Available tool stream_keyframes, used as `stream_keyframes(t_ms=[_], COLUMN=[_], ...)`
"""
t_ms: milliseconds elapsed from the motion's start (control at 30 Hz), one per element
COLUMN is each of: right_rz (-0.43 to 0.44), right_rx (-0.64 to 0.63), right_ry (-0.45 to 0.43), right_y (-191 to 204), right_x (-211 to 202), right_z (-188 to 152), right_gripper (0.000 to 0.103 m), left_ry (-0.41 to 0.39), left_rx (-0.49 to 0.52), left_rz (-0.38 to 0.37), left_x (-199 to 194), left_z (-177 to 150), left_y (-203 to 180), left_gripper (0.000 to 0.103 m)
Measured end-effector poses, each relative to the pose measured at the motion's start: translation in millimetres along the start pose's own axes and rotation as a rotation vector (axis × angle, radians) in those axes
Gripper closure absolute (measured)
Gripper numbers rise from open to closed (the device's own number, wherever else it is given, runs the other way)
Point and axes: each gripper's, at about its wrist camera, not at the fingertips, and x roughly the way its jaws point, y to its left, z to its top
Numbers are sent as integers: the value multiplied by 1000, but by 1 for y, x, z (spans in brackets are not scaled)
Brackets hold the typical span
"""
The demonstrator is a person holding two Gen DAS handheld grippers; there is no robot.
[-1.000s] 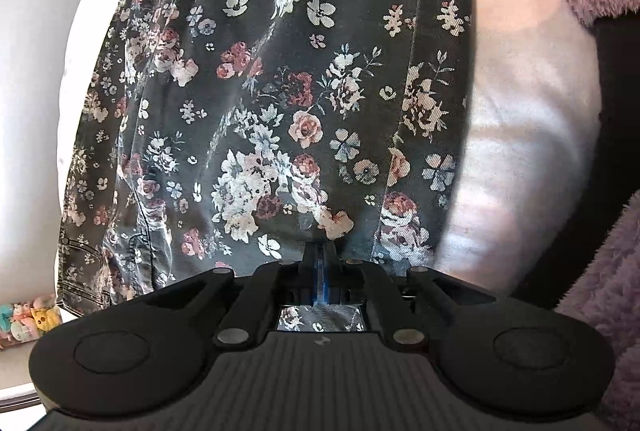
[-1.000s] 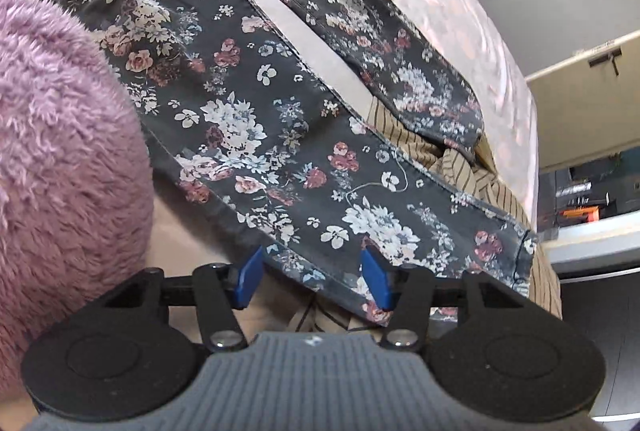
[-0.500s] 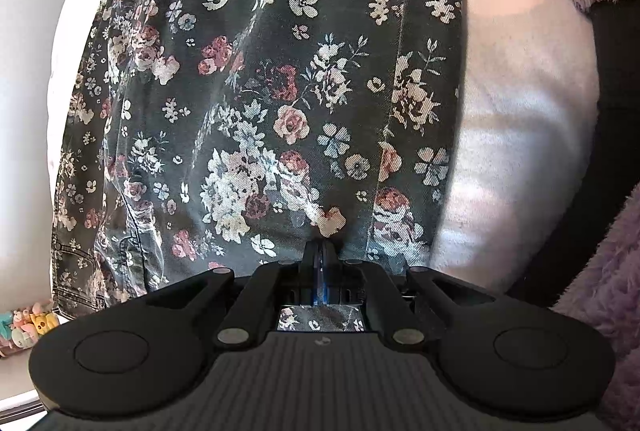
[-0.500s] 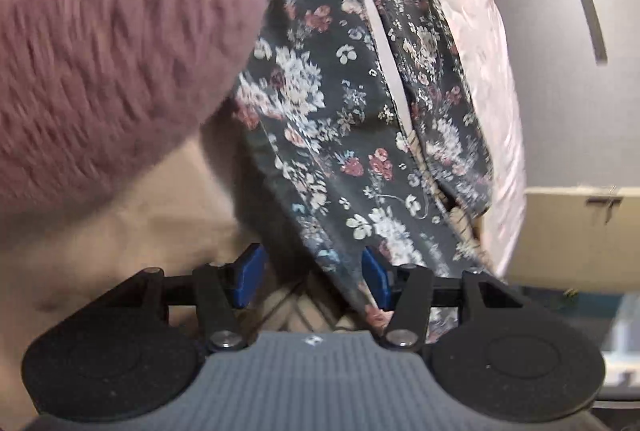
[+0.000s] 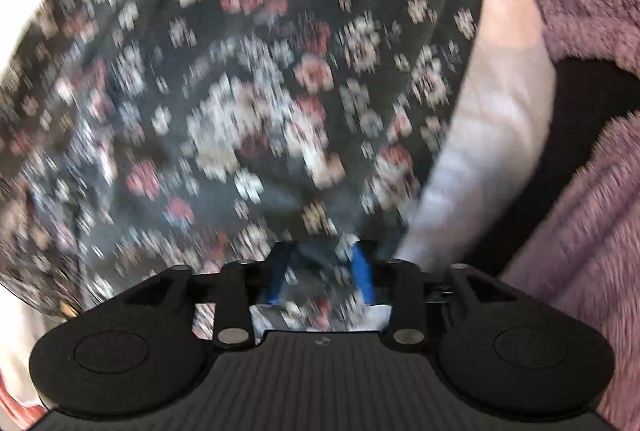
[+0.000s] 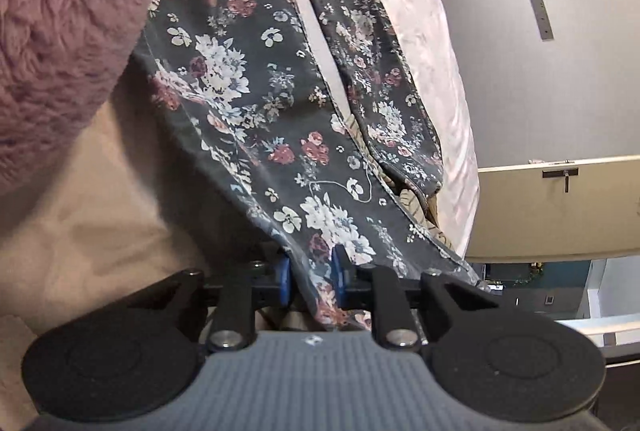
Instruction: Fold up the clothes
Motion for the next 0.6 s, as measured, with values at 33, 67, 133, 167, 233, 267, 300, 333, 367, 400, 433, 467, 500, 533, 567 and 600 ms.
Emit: stream_keyframes(t_ms=[33,67,133,167,233,267,300,333,367,400,433,467,500,533,567,600], right_rz=[-1,-2,-5,-8,-14,-18,-23,-29,-35,-39,-45,-50,-57,-63,-70,-81], right_rx=[10,19,33,39,51,57,61,62,59,54,45,31,14,-6,-25,-39], right_ry=[1,3,5,6,8,12,16,21,26,30,34,39,44,48,51,54], right_y=[0,0,0,0,-1,-1,-2,-2,-2,-2,-1,0,1,3,4,5], right_x=[0,0,0,0,0,0,0,1,1,1,2,3,4,5,6,6], right_z=[-1,-2,-4,-5,-6,-6,-7,-8,-8,-9,-10,-11,-12,-13,-13,-13], right_gripper=[82,81,81,81,81,81,81,81,81,81,81,81,81,81,81,82], left_ry=[5,9,20,26,54,70,85,99,110,119,128,137,143,147,148,148], left_rx=[4,8,20,30,49,59,72,84,93,101,109,117,115,108,101,88], left_rz=[-20,-40,-75,-89,-93,-90,-84,-75,-60,-43,-26,-9,11,34,56,79], left_x=[0,0,1,1,6,9,11,14,15,16,16,17,17,17,17,16], left_z=[0,0,1,3,7,9,12,14,15,16,17,19,18,17,15,14], left_y=[0,-1,-2,-4,-6,-7,-9,-11,-15,-18,-21,-25,-27,-28,-28,-28], left_gripper=[63,62,62,62,60,60,59,59,59,59,60,60,61,65,68,71])
